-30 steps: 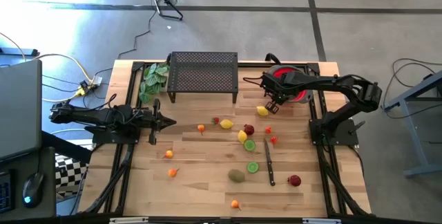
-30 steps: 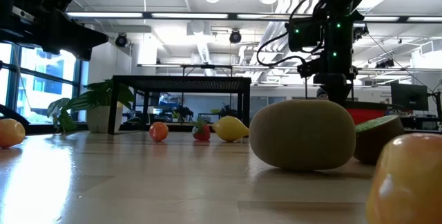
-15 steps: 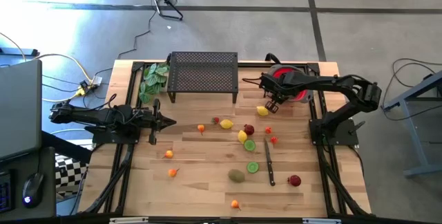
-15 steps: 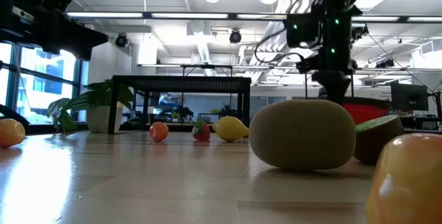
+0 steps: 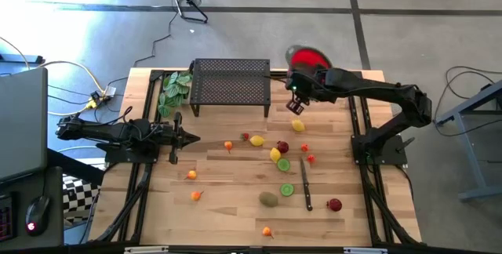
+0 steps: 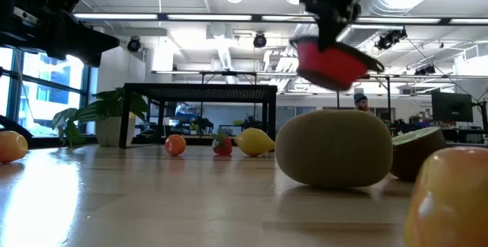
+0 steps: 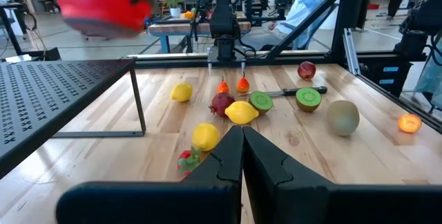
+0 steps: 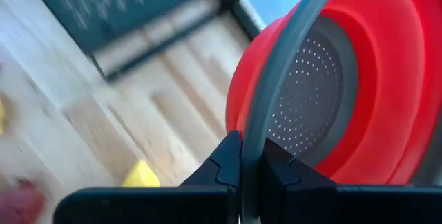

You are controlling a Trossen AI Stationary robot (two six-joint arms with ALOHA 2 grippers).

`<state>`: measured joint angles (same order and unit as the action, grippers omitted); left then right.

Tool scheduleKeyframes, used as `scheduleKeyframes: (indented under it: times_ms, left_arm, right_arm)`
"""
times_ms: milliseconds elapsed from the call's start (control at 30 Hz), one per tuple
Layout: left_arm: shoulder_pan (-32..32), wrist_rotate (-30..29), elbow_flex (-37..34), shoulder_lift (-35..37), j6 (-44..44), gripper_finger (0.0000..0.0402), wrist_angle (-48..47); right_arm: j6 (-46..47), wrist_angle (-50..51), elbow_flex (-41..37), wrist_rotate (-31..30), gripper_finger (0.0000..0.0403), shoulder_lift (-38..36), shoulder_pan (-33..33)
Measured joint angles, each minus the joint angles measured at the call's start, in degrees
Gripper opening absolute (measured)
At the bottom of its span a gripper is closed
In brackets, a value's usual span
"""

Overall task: Pick & Place Fruit
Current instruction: Put the red strainer bowl on the shelf

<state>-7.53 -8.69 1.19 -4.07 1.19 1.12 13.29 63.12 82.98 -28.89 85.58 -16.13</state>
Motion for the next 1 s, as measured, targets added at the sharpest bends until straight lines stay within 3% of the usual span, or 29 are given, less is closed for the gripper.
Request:
scheduleKeyframes:
  times_ms: [233, 633, 1000]
  left_arm:
    - [0.0, 0.0, 0.0, 0.0, 0.0, 0.0003, 0.0]
    - [0.0, 0.0, 0.0, 0.0, 0.0, 0.0003, 0.0]
    - [0.0, 0.3, 0.0, 0.0, 0.0, 0.0003, 0.0]
  right_arm:
    - [-2.8, 0.1, 6.6, -3.9, 0.001, -0.1, 1.5]
    - [-6.0, -4.5, 7.5, -5.7, 0.001, -0.1, 1.0]
    - [-13.2, -14.6, 7.5, -4.9, 0.001, 1.5, 1.0]
